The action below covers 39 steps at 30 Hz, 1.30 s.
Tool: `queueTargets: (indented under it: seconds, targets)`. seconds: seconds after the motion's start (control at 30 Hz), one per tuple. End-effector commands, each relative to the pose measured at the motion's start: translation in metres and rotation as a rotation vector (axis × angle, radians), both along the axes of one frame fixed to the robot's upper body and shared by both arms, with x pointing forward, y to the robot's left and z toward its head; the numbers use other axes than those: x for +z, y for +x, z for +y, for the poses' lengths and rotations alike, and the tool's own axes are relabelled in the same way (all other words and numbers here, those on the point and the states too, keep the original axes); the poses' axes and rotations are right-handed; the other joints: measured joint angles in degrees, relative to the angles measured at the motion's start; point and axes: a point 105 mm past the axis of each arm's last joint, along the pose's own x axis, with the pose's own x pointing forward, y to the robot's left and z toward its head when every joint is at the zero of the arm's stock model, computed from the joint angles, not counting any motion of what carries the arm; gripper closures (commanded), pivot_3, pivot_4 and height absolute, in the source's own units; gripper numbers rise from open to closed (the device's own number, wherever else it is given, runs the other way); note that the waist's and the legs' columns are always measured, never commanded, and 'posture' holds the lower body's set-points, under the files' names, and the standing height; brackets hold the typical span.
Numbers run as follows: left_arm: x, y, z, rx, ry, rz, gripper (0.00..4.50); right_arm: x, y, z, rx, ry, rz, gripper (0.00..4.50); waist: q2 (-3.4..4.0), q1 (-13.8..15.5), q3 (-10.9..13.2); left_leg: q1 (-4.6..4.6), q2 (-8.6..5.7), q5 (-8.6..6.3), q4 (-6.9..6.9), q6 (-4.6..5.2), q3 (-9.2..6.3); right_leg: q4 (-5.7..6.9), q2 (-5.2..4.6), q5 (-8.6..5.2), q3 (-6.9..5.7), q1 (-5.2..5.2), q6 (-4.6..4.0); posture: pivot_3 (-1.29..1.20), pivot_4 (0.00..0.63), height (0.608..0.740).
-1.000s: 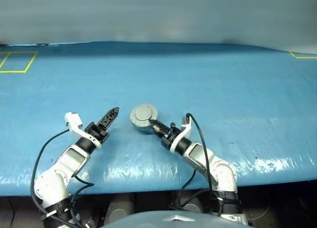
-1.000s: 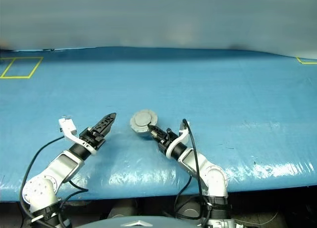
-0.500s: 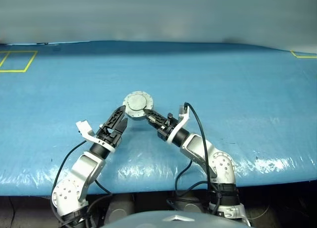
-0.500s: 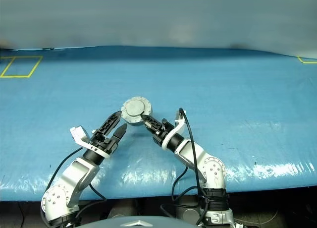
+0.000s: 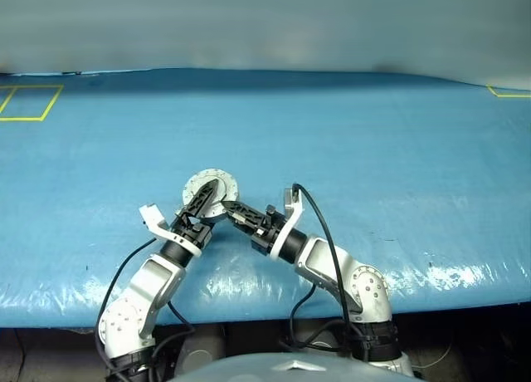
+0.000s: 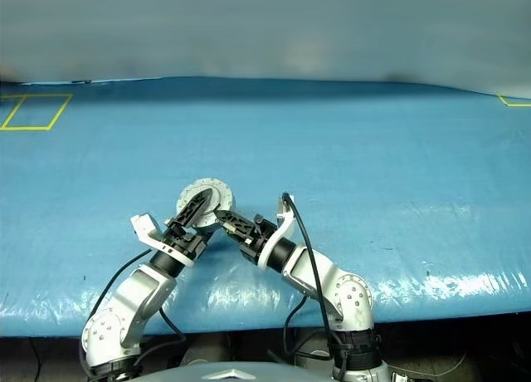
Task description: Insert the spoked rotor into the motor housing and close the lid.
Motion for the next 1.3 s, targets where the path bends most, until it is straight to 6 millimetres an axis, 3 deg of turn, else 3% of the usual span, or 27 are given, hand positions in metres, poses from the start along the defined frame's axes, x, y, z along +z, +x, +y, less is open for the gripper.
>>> queueTargets:
  seconds: [0.03,0.07,0.17,0.33,0.5,0.63,0.77,1.03,1.17,1.3]
  targets:
    - [0.002,0.000,0.000,-0.001,-0.007,-0.006,1.61,0.026,0.001,-0.002,-0.019,0.016,-0.142,3.34,0.00,0.0,0.0,0.00,0.00,0.00,0.00,0.00,0.00,0.00,0.00,0.00,0.00,0.00,0.00,0.00,0.150,0.740]
    - [0.002,0.000,0.000,0.002,-0.005,-0.008,1.92,0.025,0.003,-0.003,-0.023,-0.006,-0.161,3.34,0.00,0.0,0.0,0.00,0.00,0.00,0.00,0.00,0.00,0.00,0.00,0.00,0.00,0.00,0.01,0.00,0.150,0.740]
    - [0.003,0.001,0.002,0.016,0.006,-0.011,1.98,0.023,0.008,-0.009,-0.053,-0.037,-0.185,3.34,0.02,0.0,0.0,0.01,0.01,0.00,0.00,0.00,0.00,0.01,0.02,0.01,0.00,0.00,0.01,0.00,0.150,0.740]
    - [0.006,0.007,0.009,0.048,0.060,-0.019,2.03,0.015,0.019,-0.022,-0.116,-0.145,-0.237,1.62,0.03,0.0,0.0,0.02,0.01,0.01,0.02,-0.01,0.01,0.02,0.02,0.05,0.02,0.00,0.01,0.00,0.150,0.740]
    - [0.010,0.025,0.023,0.092,0.179,-0.027,2.03,0.012,0.026,-0.038,-0.204,-0.495,-0.519,0.01,0.02,0.3,0.0,0.02,0.00,0.03,0.03,-0.03,-0.01,0.03,0.03,0.10,0.00,0.00,0.10,0.00,0.150,0.740]
    - [0.010,0.054,0.033,0.094,0.315,-0.027,2.03,0.013,0.025,-0.045,-0.229,-0.706,-0.756,0.00,-0.02,0.8,-0.1,0.04,-0.05,0.10,0.07,-0.11,-0.03,0.08,0.02,0.16,-0.02,0.02,0.18,0.00,0.150,0.740]
    - [0.015,0.101,0.042,0.119,0.391,-0.012,2.03,0.002,0.023,-0.060,-0.262,-0.918,-0.904,0.00,-0.11,1.5,-0.1,0.05,-0.09,0.18,0.11,-0.12,-0.04,0.08,0.02,0.25,0.00,0.05,0.20,0.00,0.150,0.740]
    - [0.027,0.178,0.035,0.179,0.436,0.036,2.03,-0.014,0.018,-0.086,-0.360,-1.065,-0.863,0.00,-0.18,1.4,-0.1,-0.01,-0.16,0.24,0.10,-0.11,-0.05,-0.10,-0.01,0.52,-0.02,0.08,-0.06,0.00,0.150,0.740]
    - [0.028,0.194,0.028,0.206,0.467,0.069,2.03,-0.017,0.014,-0.086,-0.372,-1.081,-0.856,0.00,-0.18,1.1,-0.1,-0.02,-0.16,0.25,0.01,-0.13,-0.05,-0.21,-0.02,0.53,-0.02,0.08,-0.07,0.00,0.150,0.740]
    - [0.022,0.198,0.026,0.210,0.501,0.093,2.03,-0.019,0.012,-0.085,-0.381,-1.096,-0.850,0.00,-0.18,0.8,-0.1,-0.02,-0.15,0.29,-0.09,-0.19,-0.05,-0.26,-0.02,0.52,-0.01,0.06,-0.07,0.00,0.150,0.740]
